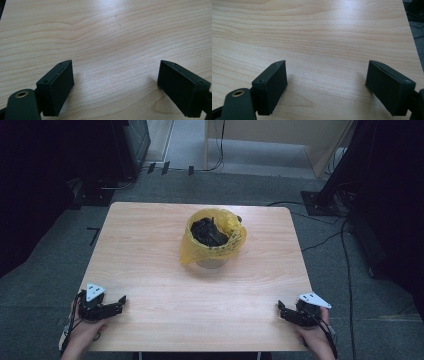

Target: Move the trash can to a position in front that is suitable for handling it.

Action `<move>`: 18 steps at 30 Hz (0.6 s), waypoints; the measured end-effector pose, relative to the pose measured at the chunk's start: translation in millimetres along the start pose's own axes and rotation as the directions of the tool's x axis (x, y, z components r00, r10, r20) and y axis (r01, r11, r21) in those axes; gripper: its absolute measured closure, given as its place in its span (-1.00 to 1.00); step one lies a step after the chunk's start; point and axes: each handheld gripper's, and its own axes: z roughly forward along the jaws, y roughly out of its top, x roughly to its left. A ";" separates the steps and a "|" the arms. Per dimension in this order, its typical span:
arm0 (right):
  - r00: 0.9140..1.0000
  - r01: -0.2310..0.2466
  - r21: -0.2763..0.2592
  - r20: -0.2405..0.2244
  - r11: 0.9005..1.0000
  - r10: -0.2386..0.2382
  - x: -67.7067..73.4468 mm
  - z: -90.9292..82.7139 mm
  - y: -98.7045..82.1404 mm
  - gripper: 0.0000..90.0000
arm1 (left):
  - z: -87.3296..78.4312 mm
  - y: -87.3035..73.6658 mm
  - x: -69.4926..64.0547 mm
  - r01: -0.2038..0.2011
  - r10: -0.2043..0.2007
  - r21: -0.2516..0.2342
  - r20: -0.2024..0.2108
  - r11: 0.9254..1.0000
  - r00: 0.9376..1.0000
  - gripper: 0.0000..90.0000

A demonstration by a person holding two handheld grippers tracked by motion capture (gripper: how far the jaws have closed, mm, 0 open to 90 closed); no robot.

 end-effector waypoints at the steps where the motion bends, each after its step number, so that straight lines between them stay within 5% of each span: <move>1: 1.000 0.000 0.000 -0.001 1.000 0.000 -0.2 -0.4 -0.2 -0.57 | 0.0 0.0 0.0 0.000 0.000 0.000 0.000 1.000 1.000 -0.71; 3: 1.000 0.010 -0.005 -0.003 1.000 -0.010 -0.8 -0.9 -0.5 -0.49 | 0.0 0.0 0.0 0.001 -0.001 0.000 -0.001 1.000 1.000 -0.71; 4: 0.999 0.013 -0.021 0.030 1.000 -0.012 -0.8 -2.4 -0.3 -0.23 | 0.0 0.0 0.0 0.001 -0.001 0.000 -0.001 1.000 1.000 -0.71; 6: 0.999 -0.008 -0.031 0.053 0.999 0.010 -0.4 -3.8 1.5 -0.01 | 0.0 0.0 -0.1 0.001 -0.001 0.000 -0.001 1.000 1.000 -0.71; 8: 0.998 -0.014 -0.043 0.053 0.999 0.016 0.3 -4.4 2.8 0.10 | 0.0 0.0 -0.1 0.001 -0.001 0.000 -0.002 1.000 1.000 -0.71; 10: 1.000 0.008 -0.116 0.014 0.993 -0.006 7.2 -7.0 12.4 0.32 | 0.0 0.0 -0.4 0.003 -0.003 0.000 -0.004 1.000 1.000 -0.71; 11: 1.000 0.008 -0.116 0.014 0.993 -0.006 7.2 -7.0 12.4 0.32 | 0.0 0.0 -0.5 0.004 -0.004 0.000 -0.004 1.000 1.000 -0.71; 12: 0.999 0.041 -0.194 0.020 0.980 -0.038 14.4 -8.1 22.9 0.37 | 0.0 0.0 -1.1 0.010 -0.010 0.000 -0.010 1.000 1.000 -0.71; 13: 0.999 0.048 -0.216 -0.001 0.975 -0.049 16.9 -8.3 28.7 0.41 | 0.0 0.0 -1.1 0.010 -0.010 0.000 -0.010 1.000 1.000 -0.71; 18: 0.999 0.022 -0.203 -0.028 0.979 -0.028 34.9 0.1 64.2 0.19 | -0.3 -0.2 -4.6 0.030 -0.030 0.000 -0.034 1.000 0.999 -0.71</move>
